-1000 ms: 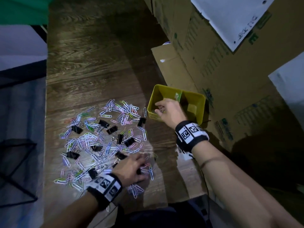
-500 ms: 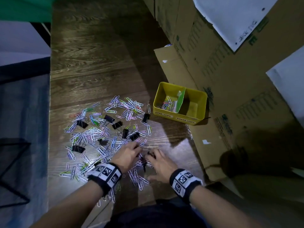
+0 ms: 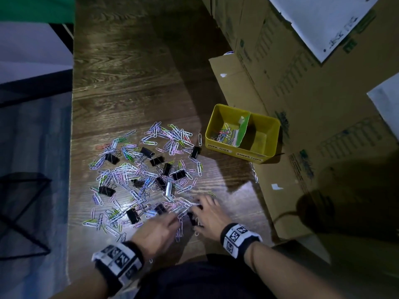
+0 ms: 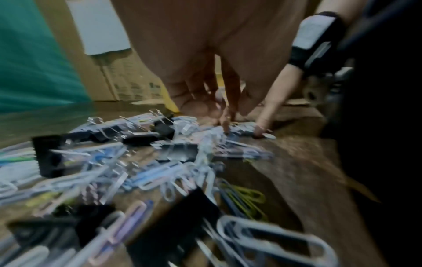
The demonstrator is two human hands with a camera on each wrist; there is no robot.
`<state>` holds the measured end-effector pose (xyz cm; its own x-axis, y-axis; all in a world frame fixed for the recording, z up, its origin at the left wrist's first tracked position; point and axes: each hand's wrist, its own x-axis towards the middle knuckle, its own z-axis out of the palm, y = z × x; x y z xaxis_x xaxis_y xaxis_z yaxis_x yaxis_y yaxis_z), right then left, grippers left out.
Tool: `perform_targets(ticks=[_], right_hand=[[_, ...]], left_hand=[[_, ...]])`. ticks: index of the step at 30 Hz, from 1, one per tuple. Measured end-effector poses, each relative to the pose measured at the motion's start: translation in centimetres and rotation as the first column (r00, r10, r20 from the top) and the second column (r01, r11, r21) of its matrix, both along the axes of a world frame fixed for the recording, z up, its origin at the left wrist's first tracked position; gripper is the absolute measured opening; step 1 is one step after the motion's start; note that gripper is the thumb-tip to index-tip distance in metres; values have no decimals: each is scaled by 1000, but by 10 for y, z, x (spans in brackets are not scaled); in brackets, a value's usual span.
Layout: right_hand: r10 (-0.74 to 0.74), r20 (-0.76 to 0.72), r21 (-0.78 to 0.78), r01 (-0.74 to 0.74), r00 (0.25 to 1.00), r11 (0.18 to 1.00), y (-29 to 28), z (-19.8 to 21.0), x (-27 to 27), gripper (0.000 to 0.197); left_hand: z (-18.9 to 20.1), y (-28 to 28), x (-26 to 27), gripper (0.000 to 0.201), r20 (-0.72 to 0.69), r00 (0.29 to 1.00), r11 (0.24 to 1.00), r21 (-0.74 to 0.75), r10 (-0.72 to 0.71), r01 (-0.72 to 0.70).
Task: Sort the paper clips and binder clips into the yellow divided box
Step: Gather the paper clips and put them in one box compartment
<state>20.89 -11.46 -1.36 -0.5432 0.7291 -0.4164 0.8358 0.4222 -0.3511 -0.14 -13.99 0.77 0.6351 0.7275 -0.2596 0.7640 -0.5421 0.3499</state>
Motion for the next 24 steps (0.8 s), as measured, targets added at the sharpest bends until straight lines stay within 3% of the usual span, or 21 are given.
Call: perform_targets(ticks=[3,8,10,13,17,21,24], right_hand=[[-103,-12,-2,103,995,995,6,7,24,55],[-225,85,23,224,971,974,-1,9,32,97],[-252,126,10,253,959,967,-5,7,28,105],[-298,111,-35,304,948,952,-6,5,22,96],[-384,-29,-133,378,923,916,-5,2,21,72],[-426,-91,-147,411,900,900,-3,5,24,48],[-434,-101,-153,417,895,896,1,6,27,44]], left_hand=[[-23,-20,6,25,-108,993,999,-38,-38,34],[-32,-4,42,55,-31,999,999,-15,-44,44],[-19,8,53,68,-83,997,1000,-28,-7,5],[-8,20,58,77,-169,983,993,-86,68,-84],[-9,26,62,58,-244,969,985,-156,32,-72],[-11,28,62,35,-130,990,982,-176,46,-69],[-15,31,56,34,18,990,971,-198,142,-136]])
